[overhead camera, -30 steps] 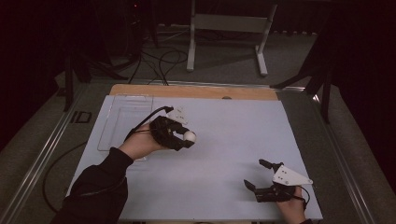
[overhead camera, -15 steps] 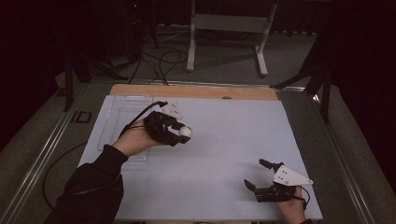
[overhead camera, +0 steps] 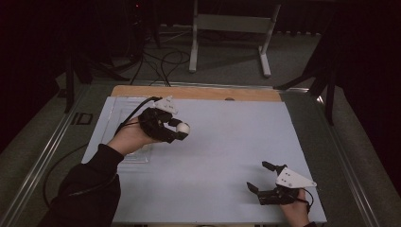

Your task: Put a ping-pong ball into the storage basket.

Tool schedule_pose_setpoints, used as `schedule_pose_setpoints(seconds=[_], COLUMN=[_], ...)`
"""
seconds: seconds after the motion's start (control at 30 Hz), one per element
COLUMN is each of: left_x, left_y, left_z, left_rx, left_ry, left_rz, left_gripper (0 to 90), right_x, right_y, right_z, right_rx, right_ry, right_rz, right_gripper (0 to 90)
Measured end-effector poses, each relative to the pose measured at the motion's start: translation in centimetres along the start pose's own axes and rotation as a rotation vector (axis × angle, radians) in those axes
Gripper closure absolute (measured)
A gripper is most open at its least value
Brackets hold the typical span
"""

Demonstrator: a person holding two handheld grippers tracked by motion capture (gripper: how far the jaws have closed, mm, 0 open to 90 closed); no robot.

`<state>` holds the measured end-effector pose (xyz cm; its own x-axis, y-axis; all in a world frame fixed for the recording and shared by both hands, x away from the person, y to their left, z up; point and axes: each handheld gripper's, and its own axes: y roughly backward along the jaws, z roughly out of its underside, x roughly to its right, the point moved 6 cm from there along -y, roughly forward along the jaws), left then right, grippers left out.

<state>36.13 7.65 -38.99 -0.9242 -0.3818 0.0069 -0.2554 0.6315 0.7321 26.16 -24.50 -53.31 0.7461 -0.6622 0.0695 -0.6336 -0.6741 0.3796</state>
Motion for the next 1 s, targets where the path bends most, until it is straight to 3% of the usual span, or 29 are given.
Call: schedule_pose_setpoints(seconds=[0.83, 1.0], left_x=[-2.8, -3.4], left_y=[3.6, 4.2], left_z=[0.9, 1.2], left_rx=[0.048, 0.05], left_ry=[0.094, 0.118], left_rz=[-0.078, -0.114], left_gripper=[52.3, 52.3], right_x=[0.0, 0.0], right_y=[0.1, 0.0], right_z=[0.0, 0.0], right_rx=[-0.001, -0.002], right_ry=[-0.001, 0.001], right_rz=[0.002, 0.003], right_gripper=[8.2, 8.1])
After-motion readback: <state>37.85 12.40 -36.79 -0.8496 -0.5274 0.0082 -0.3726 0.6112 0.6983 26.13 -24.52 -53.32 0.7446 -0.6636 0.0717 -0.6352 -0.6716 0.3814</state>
